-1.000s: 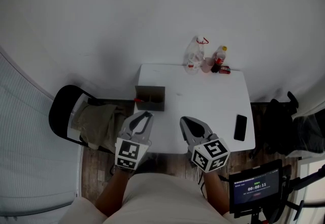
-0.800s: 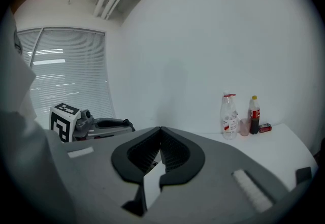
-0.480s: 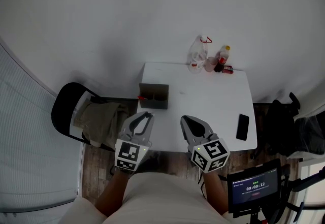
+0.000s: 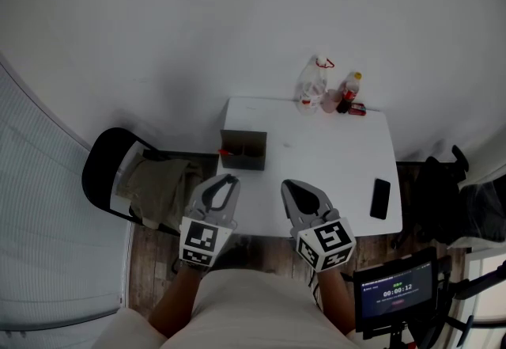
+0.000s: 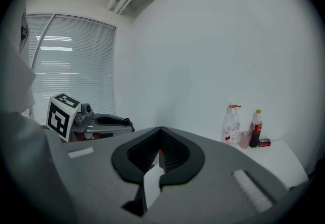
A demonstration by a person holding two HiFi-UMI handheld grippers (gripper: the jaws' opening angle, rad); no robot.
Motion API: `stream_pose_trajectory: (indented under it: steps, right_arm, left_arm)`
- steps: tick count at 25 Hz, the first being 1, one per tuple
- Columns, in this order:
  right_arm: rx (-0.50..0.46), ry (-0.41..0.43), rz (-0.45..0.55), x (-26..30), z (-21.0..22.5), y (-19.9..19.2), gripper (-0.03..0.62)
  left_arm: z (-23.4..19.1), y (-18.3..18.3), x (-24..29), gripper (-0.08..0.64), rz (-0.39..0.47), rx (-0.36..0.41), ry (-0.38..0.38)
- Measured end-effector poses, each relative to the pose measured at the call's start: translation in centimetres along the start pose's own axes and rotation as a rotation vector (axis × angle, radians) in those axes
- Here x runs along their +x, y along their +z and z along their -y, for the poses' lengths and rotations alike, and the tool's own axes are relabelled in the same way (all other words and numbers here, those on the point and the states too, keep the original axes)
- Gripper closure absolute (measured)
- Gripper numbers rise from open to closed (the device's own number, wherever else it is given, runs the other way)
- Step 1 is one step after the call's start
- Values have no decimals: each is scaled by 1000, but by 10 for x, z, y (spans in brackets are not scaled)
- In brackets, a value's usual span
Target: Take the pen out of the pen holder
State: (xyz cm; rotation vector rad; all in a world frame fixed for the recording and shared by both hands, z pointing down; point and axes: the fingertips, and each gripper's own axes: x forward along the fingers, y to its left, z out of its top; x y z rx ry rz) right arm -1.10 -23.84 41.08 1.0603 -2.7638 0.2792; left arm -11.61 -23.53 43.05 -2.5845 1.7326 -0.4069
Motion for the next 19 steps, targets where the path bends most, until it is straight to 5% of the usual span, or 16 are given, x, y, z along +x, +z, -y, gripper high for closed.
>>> stream_pose_trajectory:
  steps: [19]
  right_arm:
    - [-33,2,3,5,-15,1,592]
  left_arm:
    - [-3,0,-3,495,21,4,-16]
